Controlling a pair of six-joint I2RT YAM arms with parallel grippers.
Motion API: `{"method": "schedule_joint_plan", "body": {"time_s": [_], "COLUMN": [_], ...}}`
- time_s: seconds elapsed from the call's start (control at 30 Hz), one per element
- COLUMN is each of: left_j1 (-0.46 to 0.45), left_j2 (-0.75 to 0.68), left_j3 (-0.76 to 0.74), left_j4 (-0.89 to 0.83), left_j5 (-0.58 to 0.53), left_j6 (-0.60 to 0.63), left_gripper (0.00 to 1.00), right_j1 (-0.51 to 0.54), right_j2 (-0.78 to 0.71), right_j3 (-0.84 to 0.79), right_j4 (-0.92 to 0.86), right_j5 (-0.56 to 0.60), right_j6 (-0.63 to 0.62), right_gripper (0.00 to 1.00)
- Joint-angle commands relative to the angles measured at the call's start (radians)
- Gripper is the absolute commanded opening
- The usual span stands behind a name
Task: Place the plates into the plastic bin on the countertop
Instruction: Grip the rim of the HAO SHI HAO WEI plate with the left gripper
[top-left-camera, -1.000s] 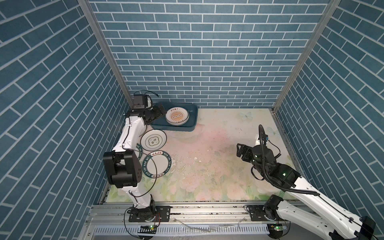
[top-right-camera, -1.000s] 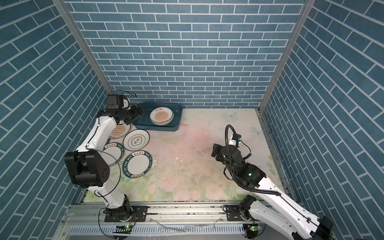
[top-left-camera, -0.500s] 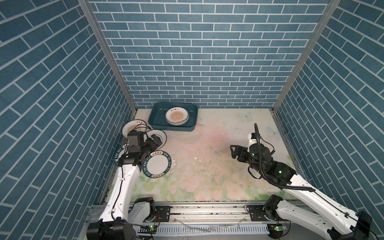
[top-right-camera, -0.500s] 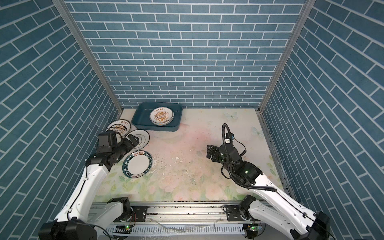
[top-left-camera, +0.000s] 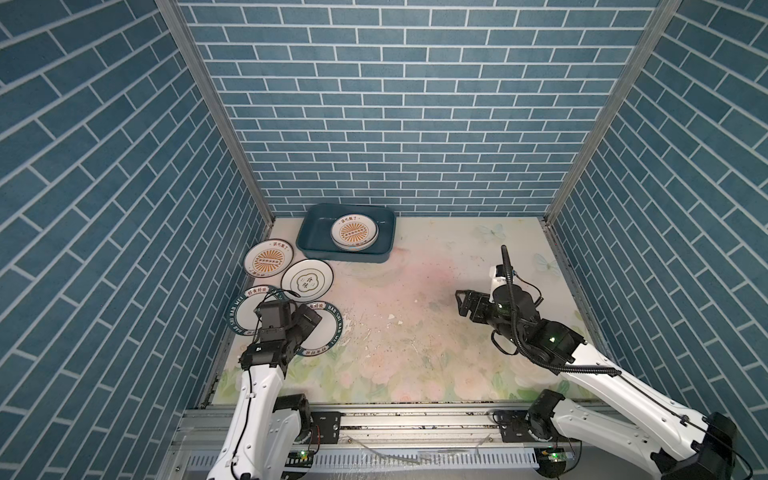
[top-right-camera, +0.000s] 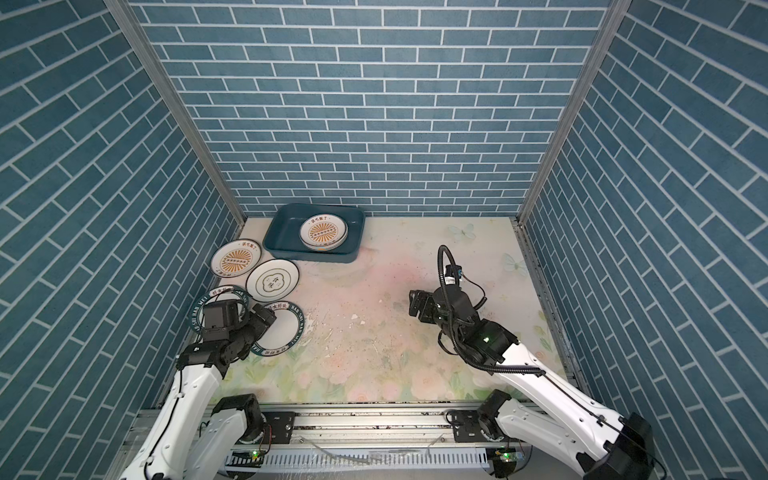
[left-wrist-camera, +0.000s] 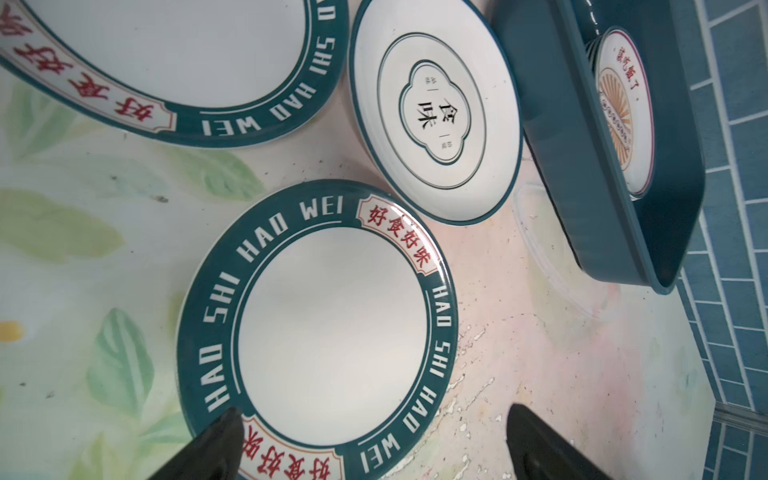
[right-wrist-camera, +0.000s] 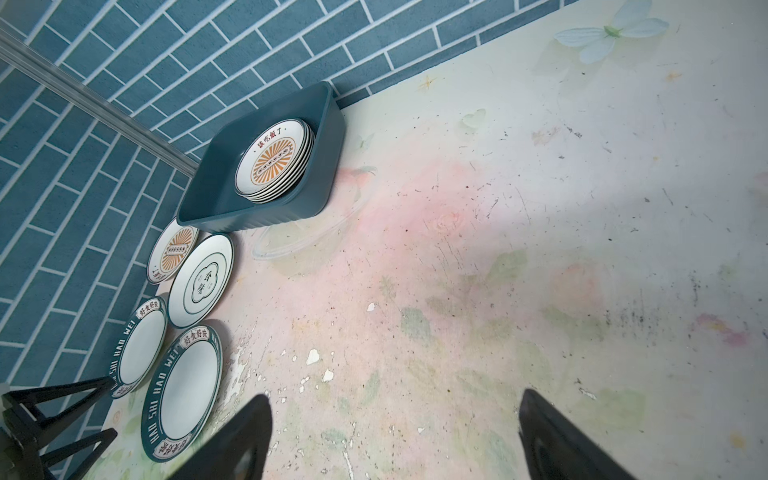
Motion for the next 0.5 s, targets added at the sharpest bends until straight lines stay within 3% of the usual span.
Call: {"method": "schedule_joint_plan", "body": {"time_s": [0.0, 0.17, 0.47], "left_j1": [0.063, 0.144, 0.148], "left_j2": [0.001, 0.01, 0.015], "left_j3": [-0.05, -0.13, -0.236], "left_j4": [-0.008, 0.042, 0.14], "left_j5": [0.047, 0.139, 0.224], "left_j6": [-0.019, -0.03, -0.098], "left_gripper": [1.0, 0.99, 0.97], "right_j1": [0.0, 0.0, -0.001], "right_j2": [0.002, 0.003, 0.005], "right_j3": [0.039, 0.033, 0.034], "right_j4": [0.004, 0.006, -0.007], "right_j5": [0.033, 0.048, 0.081], "right_j6": [-0.001, 0.013, 0.03], "right_gripper": [0.92, 0.92, 0.92]}}
